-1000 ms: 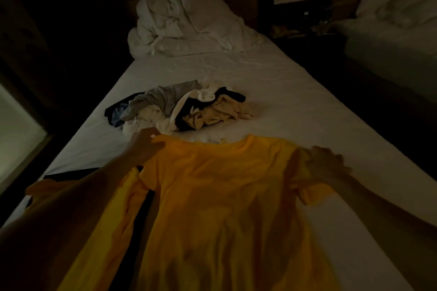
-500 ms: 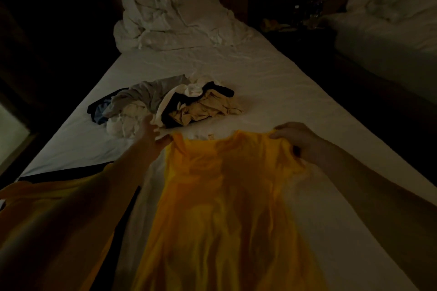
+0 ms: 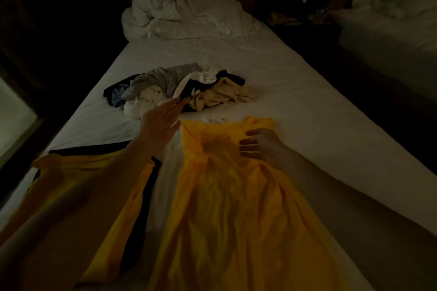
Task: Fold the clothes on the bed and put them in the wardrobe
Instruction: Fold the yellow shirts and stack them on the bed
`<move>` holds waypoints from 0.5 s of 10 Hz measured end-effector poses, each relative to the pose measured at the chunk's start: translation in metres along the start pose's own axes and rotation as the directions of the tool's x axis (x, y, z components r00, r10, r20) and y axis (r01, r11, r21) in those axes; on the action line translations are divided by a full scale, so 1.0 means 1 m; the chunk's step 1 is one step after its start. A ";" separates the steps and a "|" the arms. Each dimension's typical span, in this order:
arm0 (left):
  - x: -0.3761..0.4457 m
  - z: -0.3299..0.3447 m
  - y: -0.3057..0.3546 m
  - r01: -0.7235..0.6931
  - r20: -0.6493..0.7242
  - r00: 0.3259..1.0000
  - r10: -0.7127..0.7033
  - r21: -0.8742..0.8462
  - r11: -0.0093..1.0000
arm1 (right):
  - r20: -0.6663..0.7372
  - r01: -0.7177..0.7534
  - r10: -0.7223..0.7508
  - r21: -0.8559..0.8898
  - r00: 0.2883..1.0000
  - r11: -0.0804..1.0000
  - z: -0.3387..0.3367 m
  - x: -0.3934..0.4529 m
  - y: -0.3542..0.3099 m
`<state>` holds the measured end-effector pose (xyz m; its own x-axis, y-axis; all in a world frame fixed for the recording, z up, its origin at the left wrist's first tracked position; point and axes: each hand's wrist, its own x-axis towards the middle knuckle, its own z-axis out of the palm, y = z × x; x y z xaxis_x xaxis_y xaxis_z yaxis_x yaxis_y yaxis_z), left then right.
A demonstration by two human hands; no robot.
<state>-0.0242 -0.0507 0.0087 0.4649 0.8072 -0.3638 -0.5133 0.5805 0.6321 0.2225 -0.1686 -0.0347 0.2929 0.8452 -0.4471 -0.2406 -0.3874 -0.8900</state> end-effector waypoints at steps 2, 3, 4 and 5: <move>-0.064 0.012 -0.023 -0.318 0.026 0.938 0.344 0.451 0.834 | -0.214 0.019 -0.204 -0.644 0.955 0.765 -0.073 -0.076 0.064; -0.090 -0.005 -0.038 -0.153 0.108 0.988 0.108 0.639 0.754 | -0.219 -0.062 -0.182 -0.783 0.959 0.619 -0.094 -0.114 0.103; -0.123 -0.037 -0.068 0.188 -0.189 0.981 0.049 0.982 0.018 | -0.208 -0.105 -0.134 -0.836 0.969 0.539 -0.102 -0.145 0.127; -0.177 -0.058 -0.109 0.376 -0.422 0.899 -0.120 0.881 -0.286 | -0.210 -0.142 -0.095 -0.871 0.973 0.471 -0.097 -0.176 0.139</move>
<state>-0.0925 -0.2503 -0.0359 0.1747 0.7011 -0.6914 0.9574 0.0431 0.2857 0.2275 -0.4073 -0.0883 0.5022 0.7818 -0.3697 0.6509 -0.6231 -0.4336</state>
